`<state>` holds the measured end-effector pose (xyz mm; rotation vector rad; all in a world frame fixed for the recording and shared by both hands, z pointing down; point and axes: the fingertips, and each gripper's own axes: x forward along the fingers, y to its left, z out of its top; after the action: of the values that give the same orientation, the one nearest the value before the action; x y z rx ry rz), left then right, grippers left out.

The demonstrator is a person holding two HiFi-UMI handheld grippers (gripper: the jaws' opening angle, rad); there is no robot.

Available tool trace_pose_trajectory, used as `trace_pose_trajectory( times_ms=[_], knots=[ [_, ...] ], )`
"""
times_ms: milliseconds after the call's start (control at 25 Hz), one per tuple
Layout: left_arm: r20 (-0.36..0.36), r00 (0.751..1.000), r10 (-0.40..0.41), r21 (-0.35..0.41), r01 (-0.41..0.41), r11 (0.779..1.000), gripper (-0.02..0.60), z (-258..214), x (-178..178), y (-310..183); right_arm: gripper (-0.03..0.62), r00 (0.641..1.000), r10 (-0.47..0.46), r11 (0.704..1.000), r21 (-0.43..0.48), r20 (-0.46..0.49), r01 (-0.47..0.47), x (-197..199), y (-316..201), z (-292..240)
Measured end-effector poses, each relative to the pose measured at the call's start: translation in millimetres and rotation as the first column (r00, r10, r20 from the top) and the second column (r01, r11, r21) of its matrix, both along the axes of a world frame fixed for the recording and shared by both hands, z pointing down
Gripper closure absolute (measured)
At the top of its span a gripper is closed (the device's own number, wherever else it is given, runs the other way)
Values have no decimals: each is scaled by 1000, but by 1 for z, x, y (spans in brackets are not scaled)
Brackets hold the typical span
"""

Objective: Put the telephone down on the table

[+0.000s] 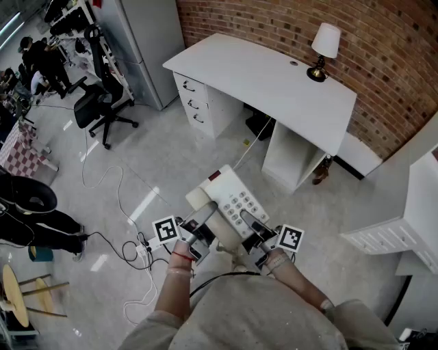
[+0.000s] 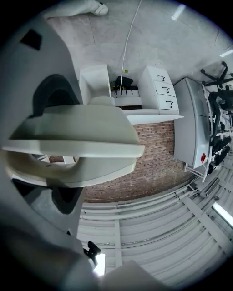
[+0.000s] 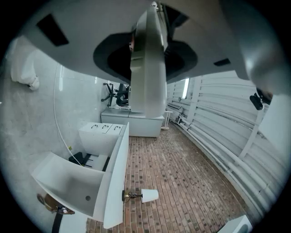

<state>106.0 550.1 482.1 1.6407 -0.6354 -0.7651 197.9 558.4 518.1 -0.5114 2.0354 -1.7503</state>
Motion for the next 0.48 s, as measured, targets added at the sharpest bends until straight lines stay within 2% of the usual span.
trace_pose_trajectory(
  times_ms=[480],
  knots=[
    [15, 999, 35, -10, -35, 999, 152, 6, -43, -94, 431, 1000, 26, 1000, -9, 9, -26, -44, -90, 7]
  ],
)
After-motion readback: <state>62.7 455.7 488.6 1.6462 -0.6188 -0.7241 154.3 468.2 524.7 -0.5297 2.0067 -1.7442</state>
